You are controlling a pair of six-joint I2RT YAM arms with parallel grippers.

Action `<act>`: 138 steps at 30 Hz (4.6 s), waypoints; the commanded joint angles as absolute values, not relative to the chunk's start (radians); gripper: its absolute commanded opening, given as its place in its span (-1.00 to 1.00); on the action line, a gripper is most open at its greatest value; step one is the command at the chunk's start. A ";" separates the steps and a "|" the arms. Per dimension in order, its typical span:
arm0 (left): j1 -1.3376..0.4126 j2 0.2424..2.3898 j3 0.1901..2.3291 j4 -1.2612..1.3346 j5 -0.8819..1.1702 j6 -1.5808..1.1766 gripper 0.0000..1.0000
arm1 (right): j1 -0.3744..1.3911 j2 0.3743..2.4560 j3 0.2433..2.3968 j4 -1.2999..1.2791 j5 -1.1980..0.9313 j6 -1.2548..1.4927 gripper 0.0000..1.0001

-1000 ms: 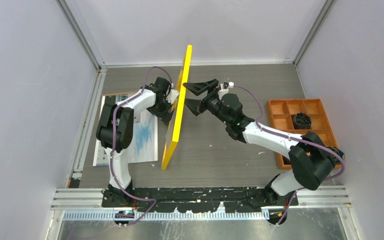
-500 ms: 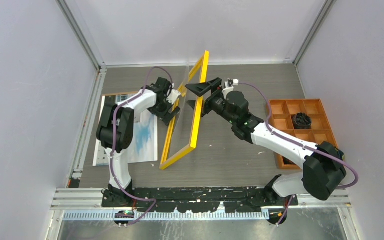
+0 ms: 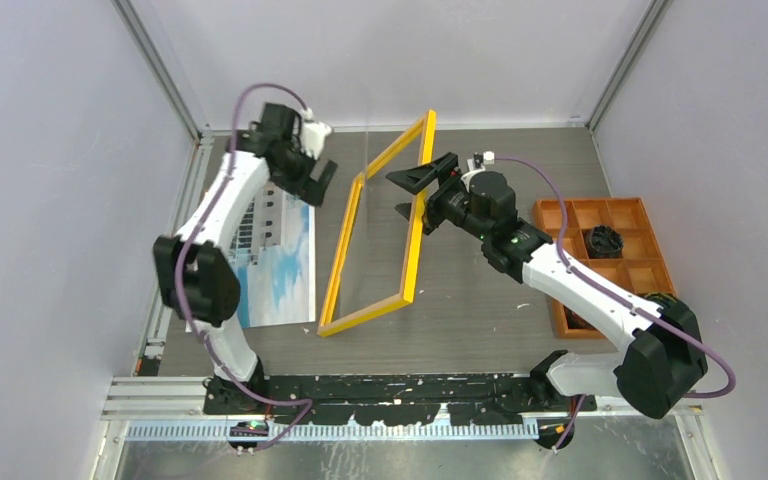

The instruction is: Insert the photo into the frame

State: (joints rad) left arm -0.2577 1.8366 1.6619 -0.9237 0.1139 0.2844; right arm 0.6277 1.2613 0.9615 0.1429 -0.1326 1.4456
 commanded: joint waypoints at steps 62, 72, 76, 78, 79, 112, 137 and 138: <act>-0.572 1.512 2.244 -1.233 -0.309 0.263 -0.99 | 0.462 1.247 0.943 -0.499 -0.158 0.778 0.28; -0.573 1.442 2.087 -1.165 -0.290 0.294 -0.99 | 0.461 1.421 0.960 -0.547 -0.029 0.646 0.19; -0.573 1.405 1.916 -1.092 -0.304 0.293 -0.99 | 0.461 1.484 0.967 -0.541 -0.004 0.612 0.19; -0.573 1.392 1.852 -1.062 -0.313 0.296 -0.99 | 0.461 1.517 0.971 -0.545 0.043 0.596 0.19; -0.572 1.390 1.830 -1.055 -0.312 0.296 -0.99 | 0.462 1.532 0.971 -0.545 0.053 0.592 0.20; -0.666 1.453 1.427 -0.941 0.205 -0.041 -0.82 | 0.502 1.376 0.875 0.077 -0.229 1.327 1.00; -0.720 1.557 1.420 -0.962 0.547 -0.027 0.69 | 0.576 1.693 0.732 0.398 -0.181 1.513 0.40; -0.706 1.568 1.441 -1.001 0.576 -0.011 0.73 | 0.576 1.724 0.723 0.441 -0.189 1.525 0.31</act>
State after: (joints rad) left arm -0.7303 1.5654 1.3548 -0.9058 0.3965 -0.0635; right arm 0.5701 1.6455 0.7597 0.2726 -0.1665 1.4639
